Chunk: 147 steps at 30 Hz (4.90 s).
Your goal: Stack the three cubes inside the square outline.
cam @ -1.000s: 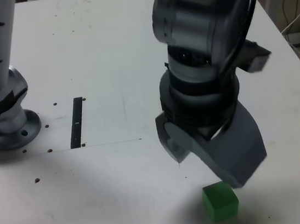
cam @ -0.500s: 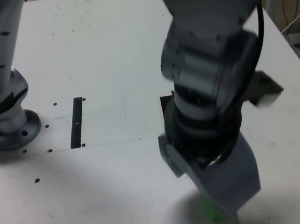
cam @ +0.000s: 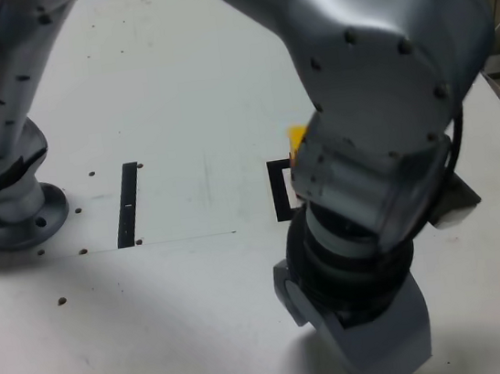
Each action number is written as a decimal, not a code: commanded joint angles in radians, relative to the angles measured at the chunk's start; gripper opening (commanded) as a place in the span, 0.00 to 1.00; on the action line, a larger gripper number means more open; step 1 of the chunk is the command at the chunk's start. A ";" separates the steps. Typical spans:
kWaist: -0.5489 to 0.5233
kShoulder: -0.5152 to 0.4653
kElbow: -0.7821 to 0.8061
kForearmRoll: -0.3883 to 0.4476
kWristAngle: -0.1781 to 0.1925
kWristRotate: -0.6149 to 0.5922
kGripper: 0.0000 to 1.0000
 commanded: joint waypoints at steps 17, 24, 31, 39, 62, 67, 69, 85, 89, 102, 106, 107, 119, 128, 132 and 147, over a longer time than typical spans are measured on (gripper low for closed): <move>-0.002 0.055 -0.072 0.030 0.046 -0.064 0.32; -0.002 0.056 -0.076 0.040 0.052 -0.067 0.31; -0.002 0.057 -0.074 0.058 0.060 -0.076 0.31; 0.007 0.047 -0.080 0.087 0.045 -0.099 0.31; 0.267 -0.226 -0.061 0.264 0.029 -0.515 0.30; 0.369 -0.264 -0.021 0.264 -0.011 -0.562 0.30; 0.419 -0.280 0.004 0.264 -0.021 -0.574 0.30; 0.575 -0.306 0.038 0.263 -0.122 -0.581 0.30; 0.577 -0.276 0.019 0.260 -0.140 -0.581 0.30; 0.592 -0.200 -0.016 0.245 -0.131 -0.561 0.30; 0.594 -0.192 -0.018 0.244 -0.130 -0.559 0.30; 0.595 -0.189 -0.018 0.243 -0.130 -0.559 0.30; 0.604 -0.183 -0.007 0.243 -0.121 -0.540 0.95; 0.604 -0.193 0.005 0.244 -0.115 -0.540 0.98; 0.604 -0.228 0.019 0.245 -0.093 -0.540 0.99; 0.604 -0.483 0.282 0.239 -0.036 -0.519 1.00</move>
